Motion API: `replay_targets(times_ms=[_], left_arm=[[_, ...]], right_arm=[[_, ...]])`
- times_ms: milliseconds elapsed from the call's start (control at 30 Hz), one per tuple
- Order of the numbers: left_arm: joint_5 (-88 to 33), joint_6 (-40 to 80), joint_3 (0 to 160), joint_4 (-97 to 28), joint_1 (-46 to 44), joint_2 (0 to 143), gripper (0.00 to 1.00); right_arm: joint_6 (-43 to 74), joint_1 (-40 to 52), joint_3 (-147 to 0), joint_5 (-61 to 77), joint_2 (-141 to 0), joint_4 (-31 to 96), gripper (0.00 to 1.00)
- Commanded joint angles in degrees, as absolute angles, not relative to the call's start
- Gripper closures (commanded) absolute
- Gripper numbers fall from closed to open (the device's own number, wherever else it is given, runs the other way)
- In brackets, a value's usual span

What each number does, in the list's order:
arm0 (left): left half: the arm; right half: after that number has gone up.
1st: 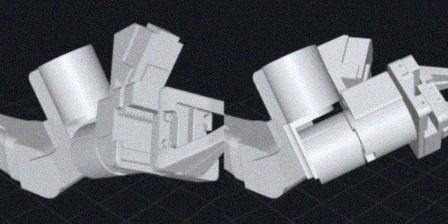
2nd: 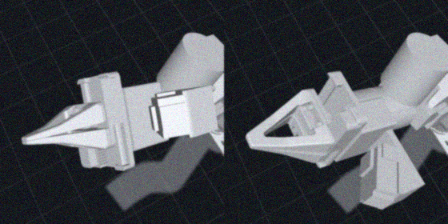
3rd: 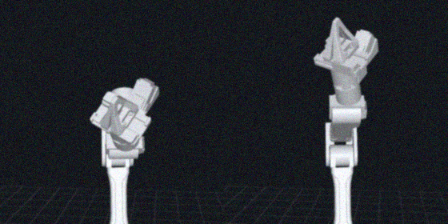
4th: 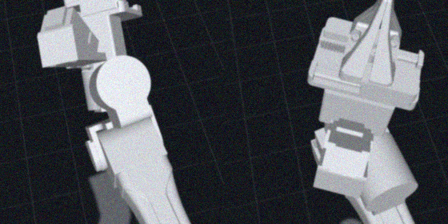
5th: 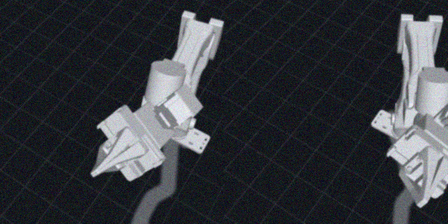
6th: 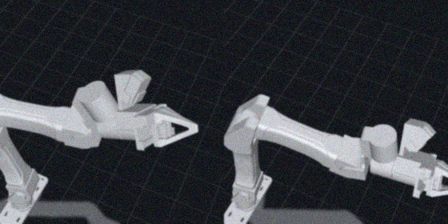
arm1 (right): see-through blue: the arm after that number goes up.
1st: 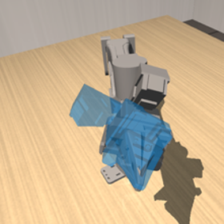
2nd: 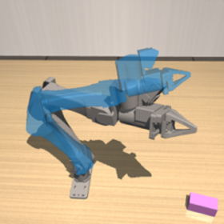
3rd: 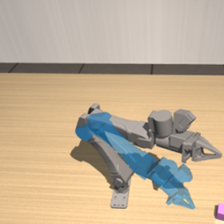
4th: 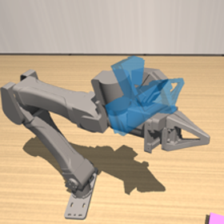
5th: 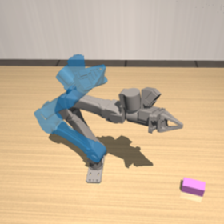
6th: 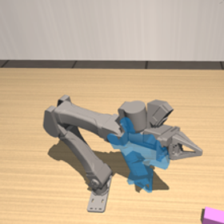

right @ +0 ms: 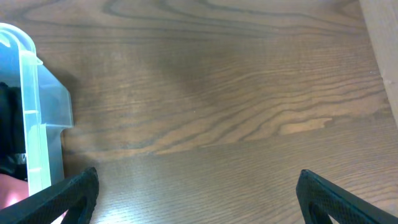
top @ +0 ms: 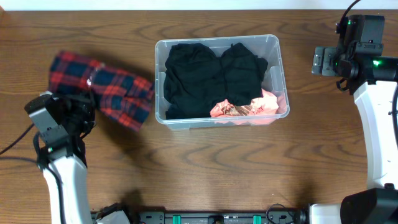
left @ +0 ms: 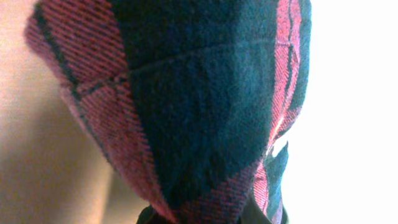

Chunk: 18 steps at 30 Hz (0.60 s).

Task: Pack container
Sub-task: 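Lift the red plaid shirt and carry it right over the bin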

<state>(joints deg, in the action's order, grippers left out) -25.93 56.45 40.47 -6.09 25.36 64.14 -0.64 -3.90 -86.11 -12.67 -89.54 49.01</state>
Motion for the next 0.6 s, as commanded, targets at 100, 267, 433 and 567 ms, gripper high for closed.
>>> replay_targets(times_ms=[100, 267, 433, 567], left_arm=[[-28.0, 67.2, 41.6, -0.1, 16.4, 56.4, 0.94], [-23.3, 72.0, 41.6, 8.4, 5.1, 57.6, 0.94], [-9.8, 72.4, 41.6, 17.0, -8.1, 60.9, 0.94], [2.2, 72.4, 41.6, 25.2, -18.2, 65.6, 0.94]], right_arm=[[-0.7, -4.3, -86.2, -13.1, -89.8, 49.1, 0.01], [-0.7, -4.3, -86.2, -13.1, -89.8, 49.1, 0.01], [-0.7, -4.3, -86.2, -13.1, -89.8, 49.1, 0.01], [-0.7, -4.3, -86.2, -13.1, -89.8, 49.1, 0.01]])
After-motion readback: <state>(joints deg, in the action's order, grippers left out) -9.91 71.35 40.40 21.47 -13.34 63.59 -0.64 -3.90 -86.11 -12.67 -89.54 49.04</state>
